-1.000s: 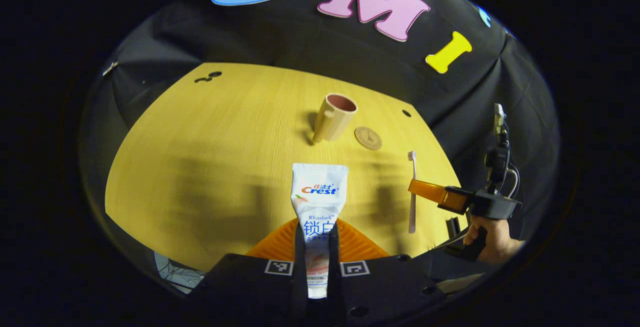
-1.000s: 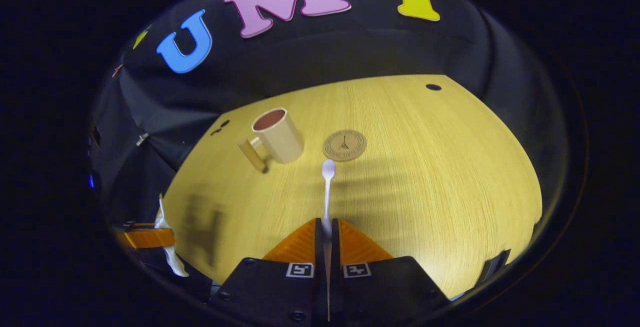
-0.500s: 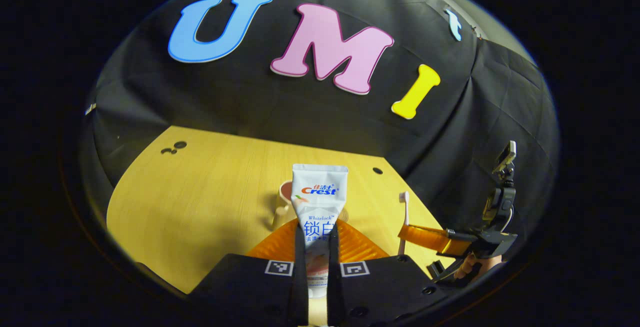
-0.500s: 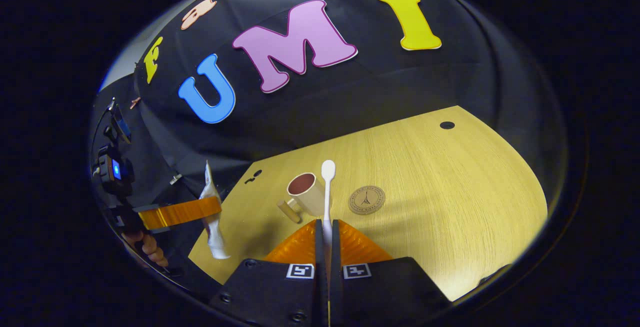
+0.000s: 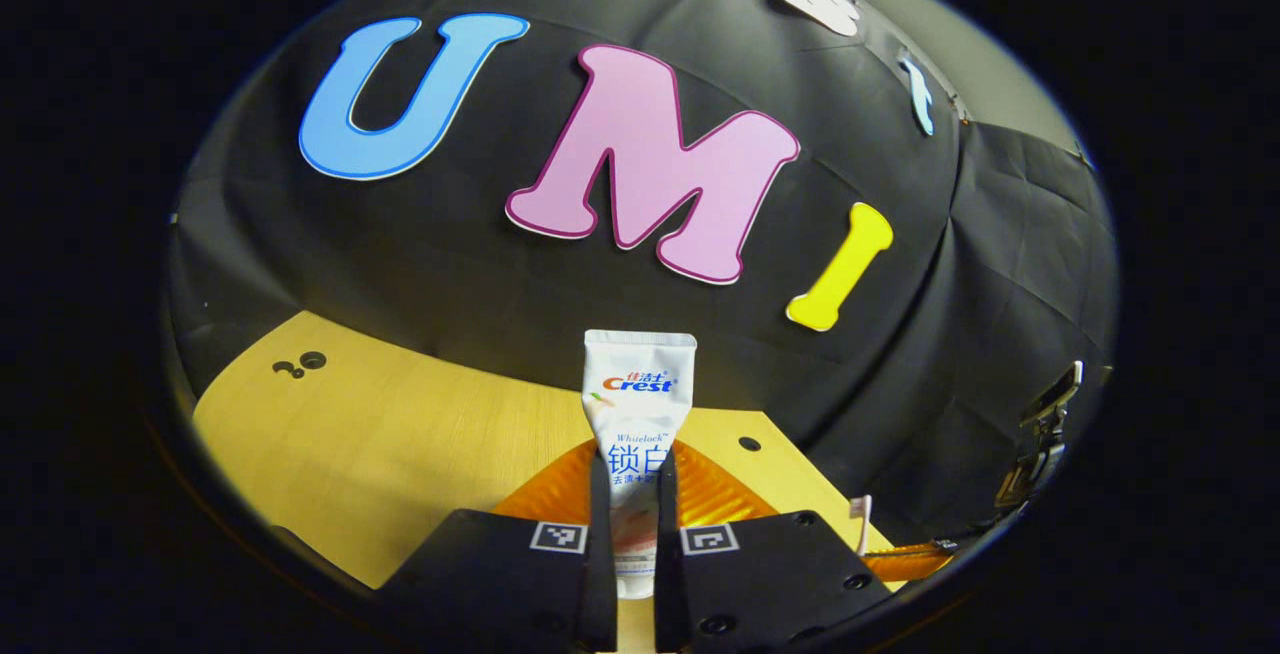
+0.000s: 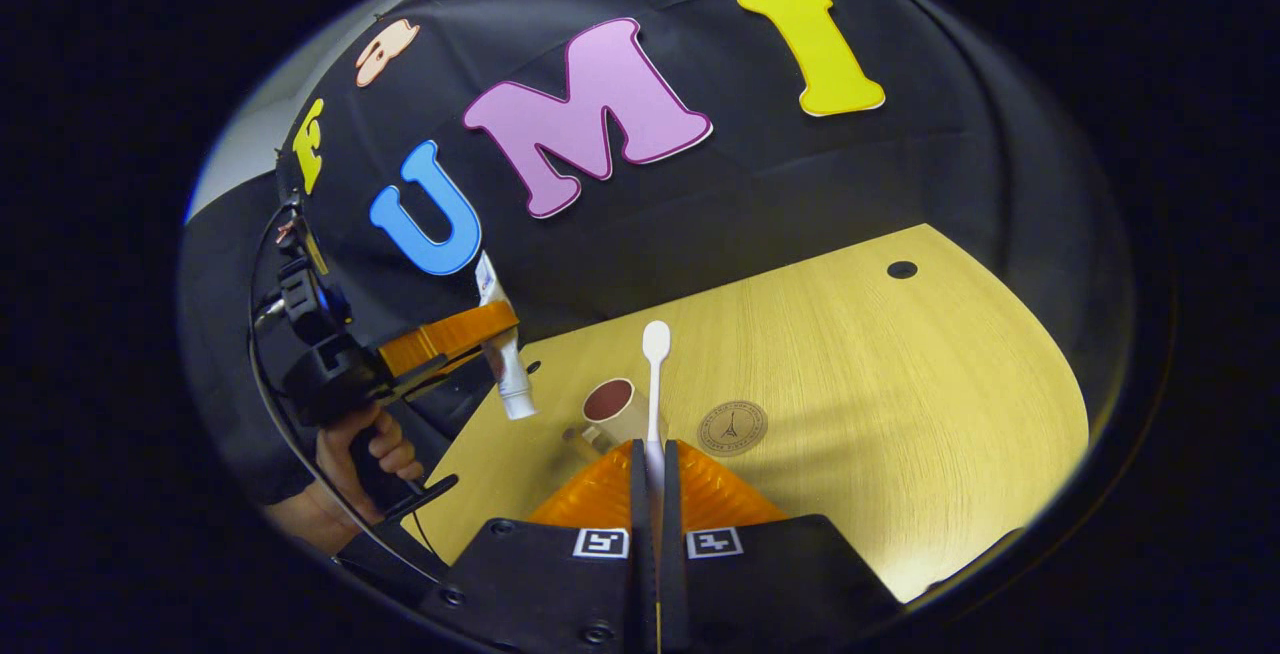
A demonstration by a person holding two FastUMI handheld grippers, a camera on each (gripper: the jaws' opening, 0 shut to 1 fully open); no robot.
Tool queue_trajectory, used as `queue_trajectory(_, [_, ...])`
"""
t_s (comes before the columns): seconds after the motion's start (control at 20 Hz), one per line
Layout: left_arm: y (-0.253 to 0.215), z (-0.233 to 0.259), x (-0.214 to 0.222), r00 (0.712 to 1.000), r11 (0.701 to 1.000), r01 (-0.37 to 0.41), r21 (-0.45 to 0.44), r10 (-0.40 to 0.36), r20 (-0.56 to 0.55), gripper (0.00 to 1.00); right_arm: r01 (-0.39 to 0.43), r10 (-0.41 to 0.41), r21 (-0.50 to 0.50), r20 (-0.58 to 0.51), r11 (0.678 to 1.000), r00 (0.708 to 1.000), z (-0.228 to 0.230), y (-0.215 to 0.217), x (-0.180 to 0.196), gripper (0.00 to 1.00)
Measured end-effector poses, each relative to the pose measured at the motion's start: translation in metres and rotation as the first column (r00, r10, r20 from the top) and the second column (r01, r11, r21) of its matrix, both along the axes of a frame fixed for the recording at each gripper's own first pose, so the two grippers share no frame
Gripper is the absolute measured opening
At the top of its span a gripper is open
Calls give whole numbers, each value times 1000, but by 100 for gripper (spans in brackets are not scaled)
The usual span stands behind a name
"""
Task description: Put the toothbrush and toothpaste on the desktop into the cup, then pick up the cup and place it on the coaster on the desktop.
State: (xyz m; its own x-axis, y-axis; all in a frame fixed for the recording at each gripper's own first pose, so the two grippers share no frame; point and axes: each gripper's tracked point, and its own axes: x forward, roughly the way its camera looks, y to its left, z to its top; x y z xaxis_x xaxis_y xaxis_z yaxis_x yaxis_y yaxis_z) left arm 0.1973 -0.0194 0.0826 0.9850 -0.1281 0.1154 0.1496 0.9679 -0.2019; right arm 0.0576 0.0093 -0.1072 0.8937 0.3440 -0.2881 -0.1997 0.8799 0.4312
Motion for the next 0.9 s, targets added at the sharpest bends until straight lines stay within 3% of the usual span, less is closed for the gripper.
queue_trajectory(0.2, [20,-5,43,997,997,-69,-37,70,23,19,-13,13,2,-10,1000,1000,-4,-10,5,6])
queue_trajectory(0.5, [48,-43,90,986,986,-168,3,168,-18,19,-21,21,-26,-6,999,1000,-3,-24,7,6])
queue_trajectory(0.9, [48,-81,113,983,988,-152,11,152,-104,21,28,-28,-22,1,999,1000,-2,-33,9,6])
